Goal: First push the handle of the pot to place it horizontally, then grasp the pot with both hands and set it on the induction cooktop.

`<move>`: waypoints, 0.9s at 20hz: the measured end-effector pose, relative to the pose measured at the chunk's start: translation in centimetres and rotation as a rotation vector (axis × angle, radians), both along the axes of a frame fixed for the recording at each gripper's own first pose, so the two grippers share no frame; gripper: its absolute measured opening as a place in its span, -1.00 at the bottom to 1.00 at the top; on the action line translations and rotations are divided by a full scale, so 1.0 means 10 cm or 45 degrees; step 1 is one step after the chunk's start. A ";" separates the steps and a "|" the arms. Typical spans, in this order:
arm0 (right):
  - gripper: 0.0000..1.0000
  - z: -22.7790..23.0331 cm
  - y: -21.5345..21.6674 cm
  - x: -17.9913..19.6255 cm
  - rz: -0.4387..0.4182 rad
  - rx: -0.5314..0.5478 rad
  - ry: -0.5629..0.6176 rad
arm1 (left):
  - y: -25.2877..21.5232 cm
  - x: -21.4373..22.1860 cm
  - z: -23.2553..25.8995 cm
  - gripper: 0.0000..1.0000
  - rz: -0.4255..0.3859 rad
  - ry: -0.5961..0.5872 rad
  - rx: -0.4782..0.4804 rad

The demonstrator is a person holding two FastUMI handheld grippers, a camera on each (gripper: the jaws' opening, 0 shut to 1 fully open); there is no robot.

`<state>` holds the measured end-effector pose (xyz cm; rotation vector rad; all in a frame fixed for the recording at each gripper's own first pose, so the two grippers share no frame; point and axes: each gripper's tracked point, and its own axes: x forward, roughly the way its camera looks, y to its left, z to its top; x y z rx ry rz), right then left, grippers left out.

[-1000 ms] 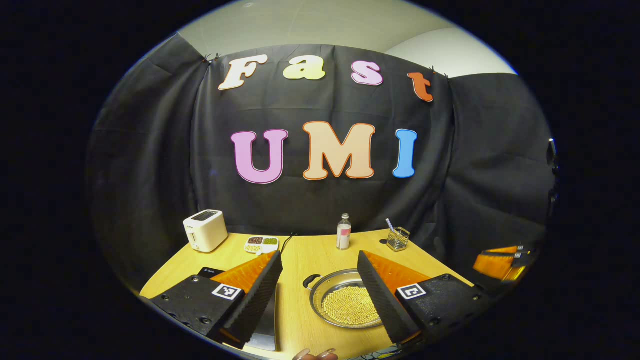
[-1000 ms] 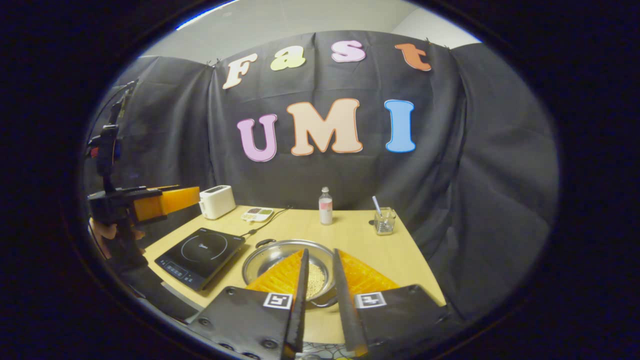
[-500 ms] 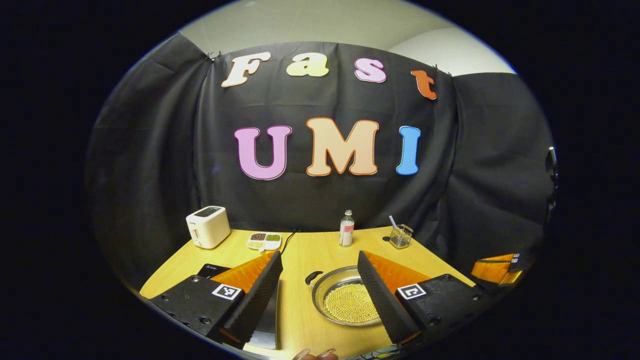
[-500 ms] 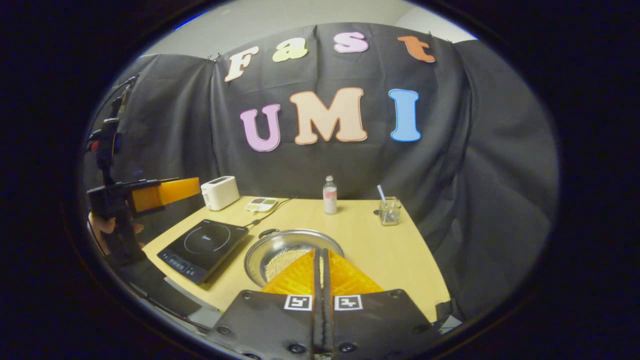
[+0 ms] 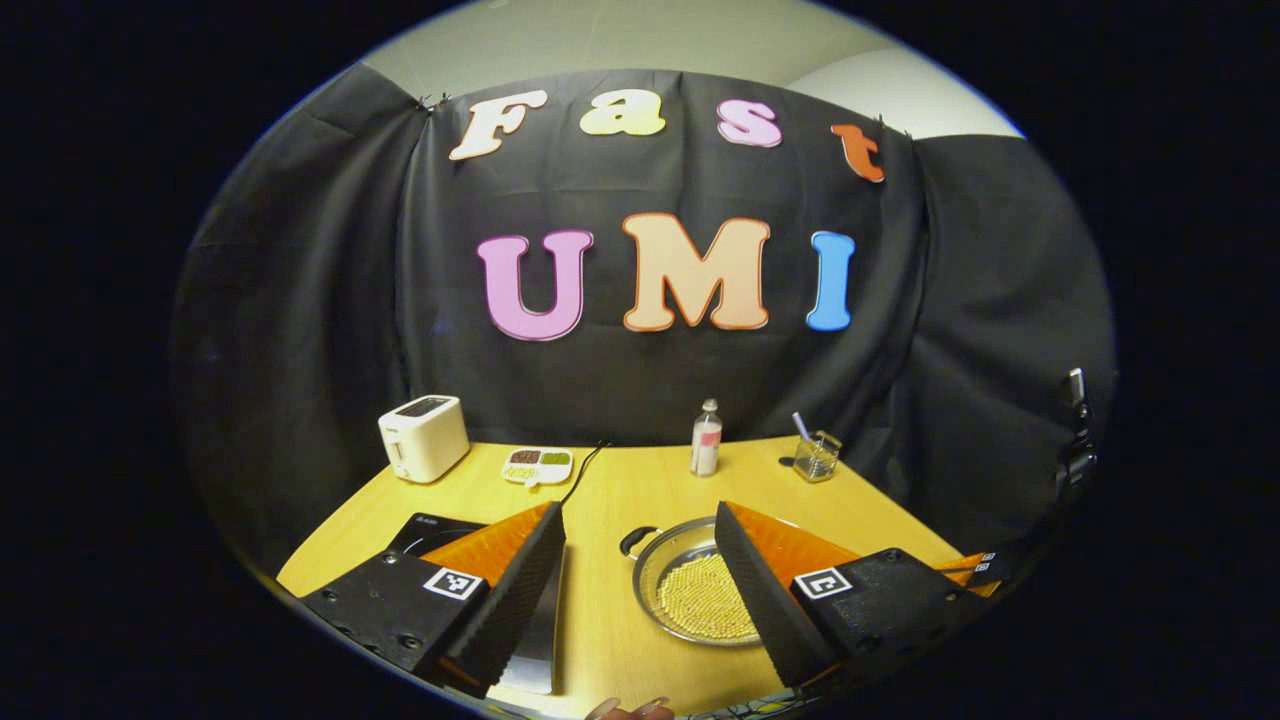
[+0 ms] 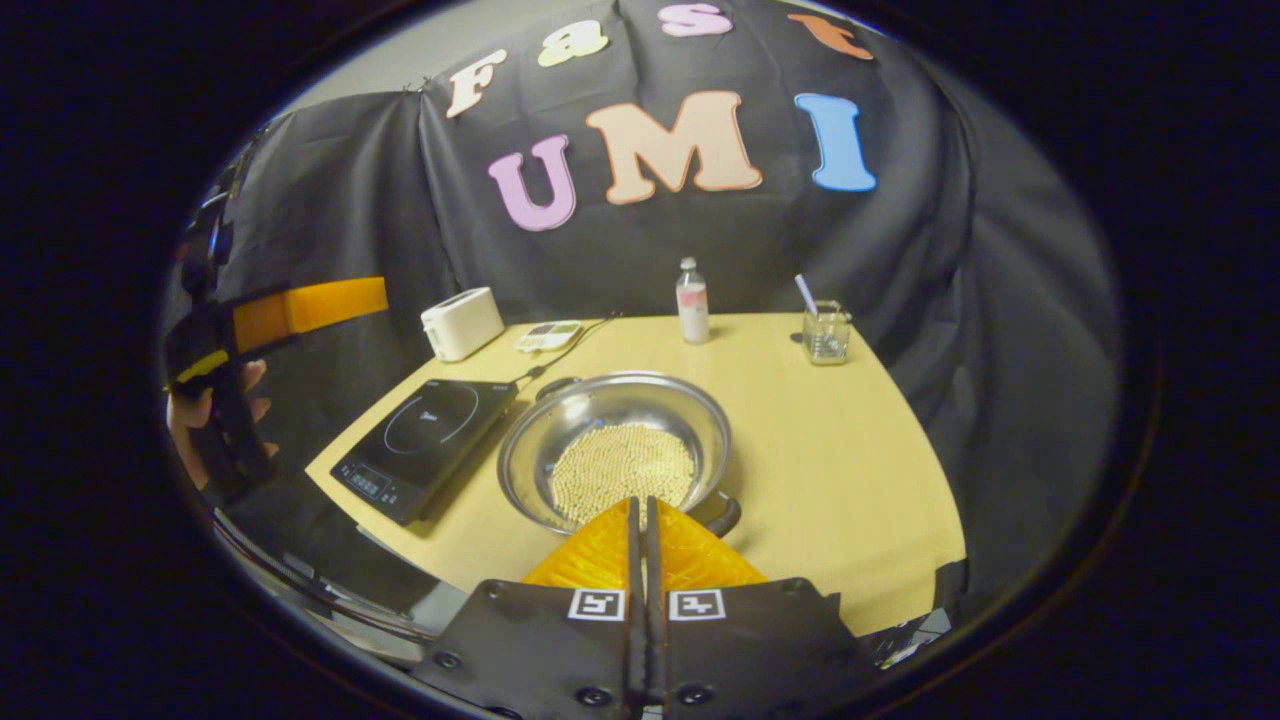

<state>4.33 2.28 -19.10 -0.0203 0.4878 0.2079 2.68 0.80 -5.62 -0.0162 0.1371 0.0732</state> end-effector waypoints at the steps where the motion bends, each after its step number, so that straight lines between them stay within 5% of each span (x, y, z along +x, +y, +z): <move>1: -1.00 -0.10 0.02 0.03 0.020 0.001 0.028 | 0.01 -0.02 -0.05 0.96 0.016 0.017 0.000; 18: -0.96 -1.05 0.02 0.25 0.274 -0.044 0.324 | 0.21 -0.18 -0.37 0.96 0.255 0.140 -0.036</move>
